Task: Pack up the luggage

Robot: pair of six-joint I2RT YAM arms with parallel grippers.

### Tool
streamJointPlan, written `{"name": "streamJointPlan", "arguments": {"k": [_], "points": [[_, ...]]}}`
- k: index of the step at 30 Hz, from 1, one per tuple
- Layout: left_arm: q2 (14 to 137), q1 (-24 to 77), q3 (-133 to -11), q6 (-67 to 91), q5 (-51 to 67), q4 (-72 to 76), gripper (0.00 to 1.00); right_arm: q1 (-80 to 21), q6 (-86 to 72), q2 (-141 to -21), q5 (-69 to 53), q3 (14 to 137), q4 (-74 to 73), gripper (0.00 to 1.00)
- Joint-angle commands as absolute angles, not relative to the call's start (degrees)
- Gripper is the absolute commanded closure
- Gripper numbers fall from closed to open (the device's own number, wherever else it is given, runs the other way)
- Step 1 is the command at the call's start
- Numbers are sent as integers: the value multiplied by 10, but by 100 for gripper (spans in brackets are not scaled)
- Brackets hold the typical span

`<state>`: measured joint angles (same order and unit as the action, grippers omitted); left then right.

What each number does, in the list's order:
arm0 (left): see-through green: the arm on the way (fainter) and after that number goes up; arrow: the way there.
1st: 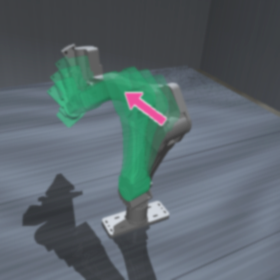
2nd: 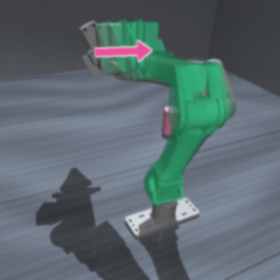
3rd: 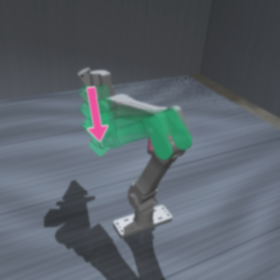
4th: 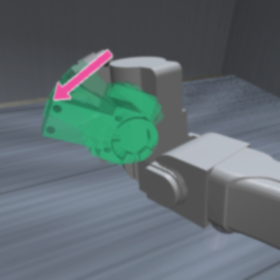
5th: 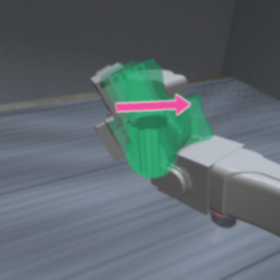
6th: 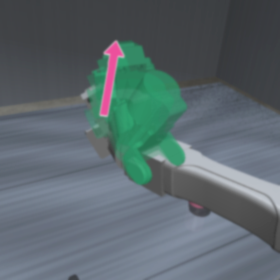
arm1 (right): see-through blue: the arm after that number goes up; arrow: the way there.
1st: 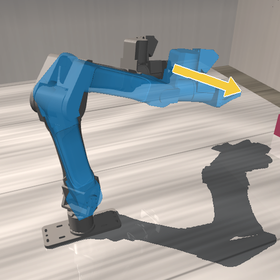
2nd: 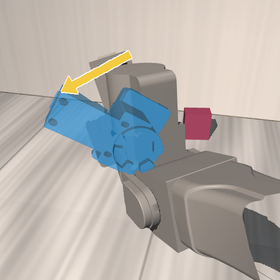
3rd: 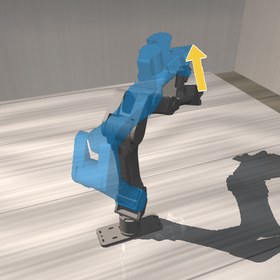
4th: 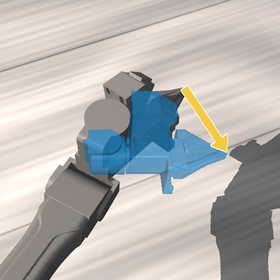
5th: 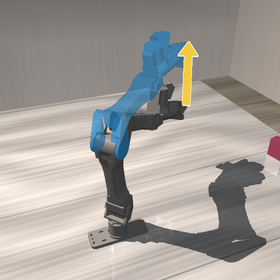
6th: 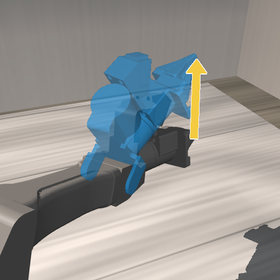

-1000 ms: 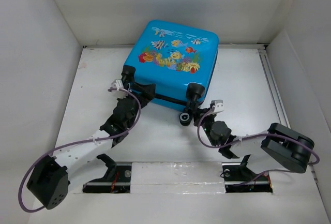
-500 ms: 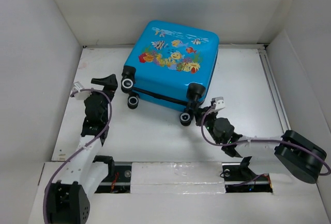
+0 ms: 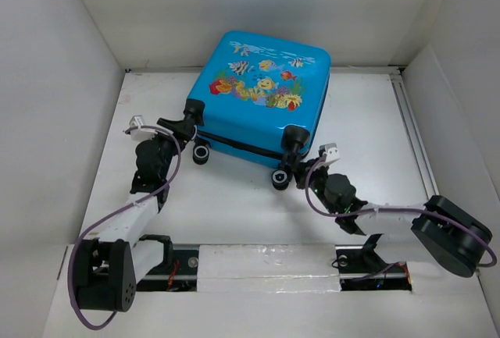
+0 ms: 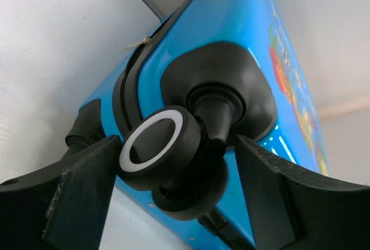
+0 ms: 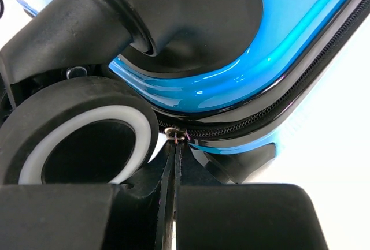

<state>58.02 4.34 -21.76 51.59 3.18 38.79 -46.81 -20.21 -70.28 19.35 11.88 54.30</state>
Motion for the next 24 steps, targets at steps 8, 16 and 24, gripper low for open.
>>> {"name": "streamJointPlan", "arguments": {"k": [8, 16, 24], "points": [[630, 42, -246, 469, 96, 454, 40, -454, -212, -721, 154, 144, 613, 100], [663, 47, -257, 451, 130, 474, 79, -449, -212, -699, 129, 149, 593, 100], [663, 88, -229, 472, 162, 515, 100, -392, -228, -566, 65, 180, 450, 100]]}}
